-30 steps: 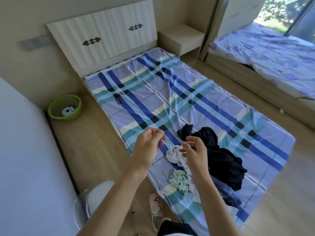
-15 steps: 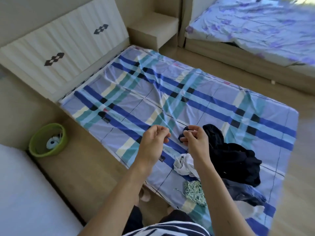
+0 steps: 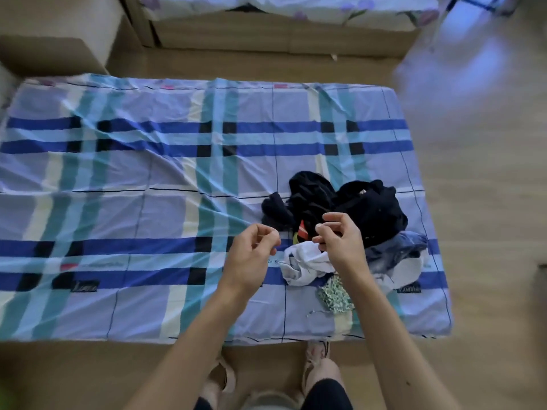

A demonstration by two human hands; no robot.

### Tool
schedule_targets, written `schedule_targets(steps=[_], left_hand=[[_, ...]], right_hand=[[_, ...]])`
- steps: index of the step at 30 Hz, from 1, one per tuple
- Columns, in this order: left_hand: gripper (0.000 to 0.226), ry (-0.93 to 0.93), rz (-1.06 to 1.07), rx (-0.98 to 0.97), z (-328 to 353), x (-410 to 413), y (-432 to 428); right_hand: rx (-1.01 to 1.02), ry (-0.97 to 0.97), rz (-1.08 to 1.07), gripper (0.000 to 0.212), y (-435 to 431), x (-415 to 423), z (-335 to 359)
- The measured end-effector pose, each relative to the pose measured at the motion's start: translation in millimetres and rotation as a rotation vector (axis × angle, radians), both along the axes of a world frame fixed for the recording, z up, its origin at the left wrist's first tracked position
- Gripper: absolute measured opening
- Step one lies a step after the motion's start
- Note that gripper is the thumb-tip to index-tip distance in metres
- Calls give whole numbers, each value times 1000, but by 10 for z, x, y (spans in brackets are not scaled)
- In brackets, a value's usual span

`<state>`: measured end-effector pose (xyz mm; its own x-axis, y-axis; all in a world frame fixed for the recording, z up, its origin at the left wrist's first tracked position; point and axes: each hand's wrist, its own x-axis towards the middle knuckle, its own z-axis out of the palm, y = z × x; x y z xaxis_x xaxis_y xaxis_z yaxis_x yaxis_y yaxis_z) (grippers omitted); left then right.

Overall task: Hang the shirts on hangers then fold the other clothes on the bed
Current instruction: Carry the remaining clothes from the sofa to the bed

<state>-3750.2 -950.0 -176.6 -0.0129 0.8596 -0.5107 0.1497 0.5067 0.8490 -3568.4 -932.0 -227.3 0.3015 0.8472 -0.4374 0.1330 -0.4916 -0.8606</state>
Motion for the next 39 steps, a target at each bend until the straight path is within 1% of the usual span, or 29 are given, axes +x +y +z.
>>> schedule_targets(steps=[3,5,7,12,16,18,20,24,28,32,36,39], left_hand=[[14,-3,-43,31,-508,-4,107],[14,-4,-69,49,-1122,54,167],[13,-9,-88,33,-1577,121,196],[13,-23,-136,87,-2850,257,317],[12,7,-182,210,-3644,282,499],[19,31,-201,286,-3919,254,565],[25,50,-199,349,-4118,219,651],[24,80,-235,466,-4323,165,682],[25,97,-279,530,-4420,158,702],[21,94,-257,538,-4489,156,660],[12,129,-251,531,-4563,141,551],[10,173,-256,522,-4593,57,492]], right_hand=[[-2,-53,15,17,58,-5,-424],[24,-87,36,17,146,-6,-936],[41,-126,57,17,203,18,-1304],[164,-188,99,16,387,130,-2367],[281,-260,173,18,553,186,-3023],[328,-310,216,18,623,195,-3280],[363,-371,250,19,701,208,-3460],[399,-452,306,19,773,197,-3664],[442,-522,349,19,767,190,-3746],[451,-535,354,19,707,200,-3856],[438,-633,389,21,661,220,-3941],[428,-700,426,22,700,170,-3960]])
